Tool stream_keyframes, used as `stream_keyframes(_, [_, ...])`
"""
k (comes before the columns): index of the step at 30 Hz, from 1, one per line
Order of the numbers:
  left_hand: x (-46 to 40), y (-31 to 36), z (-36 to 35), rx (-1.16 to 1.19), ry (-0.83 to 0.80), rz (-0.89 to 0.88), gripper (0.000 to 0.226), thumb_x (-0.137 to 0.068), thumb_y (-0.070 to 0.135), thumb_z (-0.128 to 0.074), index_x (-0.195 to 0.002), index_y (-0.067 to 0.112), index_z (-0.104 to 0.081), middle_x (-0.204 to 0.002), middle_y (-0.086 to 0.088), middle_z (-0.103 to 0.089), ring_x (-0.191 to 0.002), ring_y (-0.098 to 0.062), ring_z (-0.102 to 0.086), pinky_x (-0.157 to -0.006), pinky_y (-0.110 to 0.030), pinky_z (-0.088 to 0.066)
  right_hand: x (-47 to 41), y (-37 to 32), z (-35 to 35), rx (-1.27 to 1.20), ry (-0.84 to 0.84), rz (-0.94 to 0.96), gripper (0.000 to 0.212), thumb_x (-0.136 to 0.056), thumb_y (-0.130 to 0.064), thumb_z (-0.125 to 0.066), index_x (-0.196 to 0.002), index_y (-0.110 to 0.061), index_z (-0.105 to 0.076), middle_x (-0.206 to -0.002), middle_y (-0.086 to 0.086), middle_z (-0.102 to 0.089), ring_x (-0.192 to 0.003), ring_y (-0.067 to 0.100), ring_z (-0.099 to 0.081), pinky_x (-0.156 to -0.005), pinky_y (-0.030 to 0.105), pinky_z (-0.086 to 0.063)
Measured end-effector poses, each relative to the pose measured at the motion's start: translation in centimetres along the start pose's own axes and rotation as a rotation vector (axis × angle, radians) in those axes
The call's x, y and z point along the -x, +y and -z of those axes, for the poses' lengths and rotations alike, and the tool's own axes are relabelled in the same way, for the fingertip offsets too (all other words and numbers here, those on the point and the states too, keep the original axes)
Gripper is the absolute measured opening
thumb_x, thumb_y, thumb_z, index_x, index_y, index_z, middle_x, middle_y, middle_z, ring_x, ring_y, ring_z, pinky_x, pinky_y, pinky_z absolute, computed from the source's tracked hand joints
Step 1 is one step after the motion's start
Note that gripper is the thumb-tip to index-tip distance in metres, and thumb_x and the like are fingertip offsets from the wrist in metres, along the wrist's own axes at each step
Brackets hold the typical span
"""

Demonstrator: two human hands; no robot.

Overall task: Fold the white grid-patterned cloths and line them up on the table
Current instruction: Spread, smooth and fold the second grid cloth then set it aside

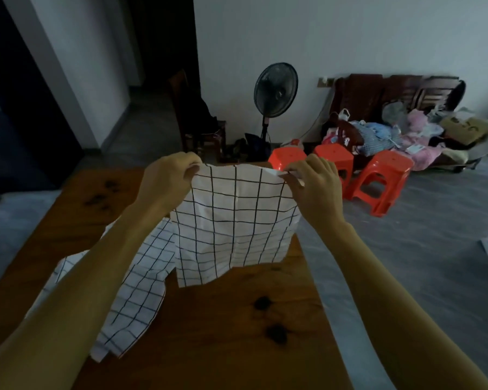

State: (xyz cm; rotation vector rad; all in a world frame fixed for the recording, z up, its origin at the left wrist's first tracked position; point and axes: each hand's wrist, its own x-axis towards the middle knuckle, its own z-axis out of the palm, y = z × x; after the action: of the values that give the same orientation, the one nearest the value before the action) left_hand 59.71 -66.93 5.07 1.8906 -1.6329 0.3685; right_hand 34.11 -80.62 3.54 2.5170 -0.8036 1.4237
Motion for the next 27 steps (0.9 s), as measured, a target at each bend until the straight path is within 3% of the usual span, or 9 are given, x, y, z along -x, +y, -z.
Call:
stream_keyframes(4, [4.4,0.7,-0.1,-0.019,-0.034,0.015,0.015,-0.093,0.016,-0.058,-0.103,0.011,-0.068,-0.094,-0.006,-0.068,-0.083,-0.021,-0.061,-0.067,-0.031,-0.048,4.3,-0.1,0.2,-0.037,-0.043,0.025,0.011,-0.085,-0.021,-0.072,-0.087,-0.011,-0.068,-0.087,0.005,-0.065,-0.081,0.023,-0.059,-0.083,0.025,-0.031])
stream_keyframes(8, [9.7,1.5,-0.9,-0.032,-0.12,0.037,0.016,-0.089,0.011,-0.063,-0.103,0.009,-0.07,-0.092,-0.005,-0.068,-0.077,-0.013,-0.056,-0.062,-0.018,-0.036,9.2,-0.9,0.1,-0.094,-0.065,-0.008,0.006,-0.083,-0.015,-0.071,-0.084,-0.009,-0.068,-0.083,0.005,-0.064,-0.08,0.021,-0.055,-0.08,0.023,-0.03])
stream_keyframes(15, [16.8,2.9,-2.2,-0.035,-0.269,0.162,0.023,-0.083,-0.001,-0.063,-0.102,0.007,-0.071,-0.096,-0.008,-0.067,-0.086,-0.027,-0.062,-0.066,-0.033,-0.045,16.5,-1.3,-0.4,-0.181,-0.259,-0.078,0.016,-0.086,-0.024,-0.061,-0.085,-0.01,-0.069,-0.085,0.005,-0.07,-0.08,0.025,-0.063,-0.078,0.032,-0.04])
stream_keyframes(19, [20.0,3.5,-3.1,-0.054,-0.375,0.275,0.021,-0.086,0.008,-0.062,-0.106,0.011,-0.068,-0.102,-0.004,-0.064,-0.092,-0.022,-0.059,-0.071,-0.027,-0.038,19.6,-1.8,0.0,-0.211,-0.423,-0.131,0.006,-0.084,-0.015,-0.072,-0.089,-0.011,-0.07,-0.088,0.005,-0.072,-0.087,0.027,-0.065,-0.08,0.039,-0.046])
stream_keyframes(23, [22.6,4.5,-3.4,-0.077,-0.492,0.347,0.017,-0.089,0.018,-0.06,-0.104,0.017,-0.066,-0.109,0.003,-0.06,-0.099,-0.019,-0.055,-0.076,-0.031,-0.042,21.5,-2.8,0.3,-0.223,-0.469,-0.156,0.009,-0.084,-0.019,-0.069,-0.086,-0.01,-0.071,-0.085,0.004,-0.071,-0.084,0.027,-0.065,-0.079,0.031,-0.042])
stream_keyframes(27, [25.9,5.3,-4.0,-0.081,-0.615,0.344,0.014,-0.092,0.024,-0.056,-0.101,0.019,-0.065,-0.102,0.002,-0.061,-0.089,-0.013,-0.053,-0.074,-0.026,-0.039,24.9,-3.6,1.5,-0.227,-0.541,-0.161,0.019,-0.087,-0.029,-0.063,-0.084,-0.011,-0.069,-0.084,0.003,-0.071,-0.083,0.024,-0.065,-0.079,0.028,-0.04])
